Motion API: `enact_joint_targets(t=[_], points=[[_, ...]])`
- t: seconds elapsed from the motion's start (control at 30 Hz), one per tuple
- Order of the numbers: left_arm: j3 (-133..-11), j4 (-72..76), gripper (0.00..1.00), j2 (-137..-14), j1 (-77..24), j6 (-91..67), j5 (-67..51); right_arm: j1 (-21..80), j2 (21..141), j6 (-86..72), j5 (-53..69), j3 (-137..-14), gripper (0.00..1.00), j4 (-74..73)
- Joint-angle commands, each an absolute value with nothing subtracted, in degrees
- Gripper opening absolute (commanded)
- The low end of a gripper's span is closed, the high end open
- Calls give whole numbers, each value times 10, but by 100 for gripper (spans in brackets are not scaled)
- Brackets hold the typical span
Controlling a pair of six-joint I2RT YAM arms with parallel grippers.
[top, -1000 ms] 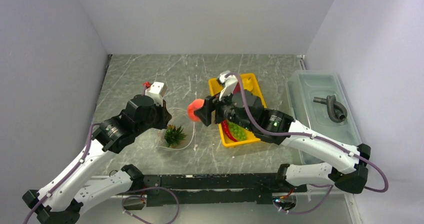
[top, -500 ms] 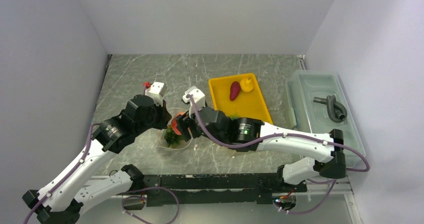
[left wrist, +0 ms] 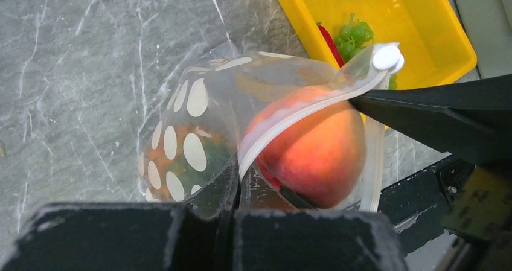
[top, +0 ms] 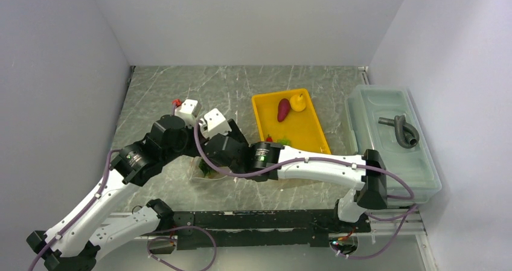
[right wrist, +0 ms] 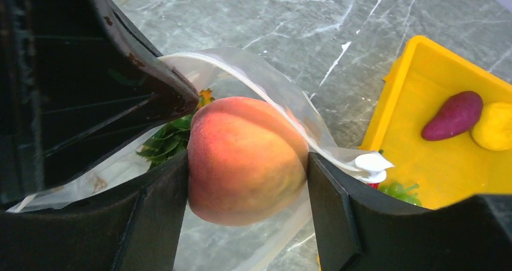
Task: Place the food in the zip-top bag and seal the zipper
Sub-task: Place the fake fruit in the zipper food storage bag.
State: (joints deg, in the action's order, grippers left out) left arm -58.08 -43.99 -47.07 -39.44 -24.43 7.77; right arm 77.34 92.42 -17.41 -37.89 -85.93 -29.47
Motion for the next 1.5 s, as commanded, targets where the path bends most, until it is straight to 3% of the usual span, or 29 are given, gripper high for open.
enact_joint_targets(t=[0.0, 0.63, 1.07, 1.47], points=[[-580, -419, 0, -464, -391, -237, 63, 770, 941, -157, -433, -895, 27, -298], [-578, -417, 0, -465, -387, -235, 50, 744, 990, -150, -461, -906, 36, -277], [-576, -405, 0, -469, -377, -228, 11, 718, 994, -196, -455, -912, 67, -274], [-573, -399, 0, -475, -369, -227, -11, 692, 981, -251, -438, -899, 84, -247]])
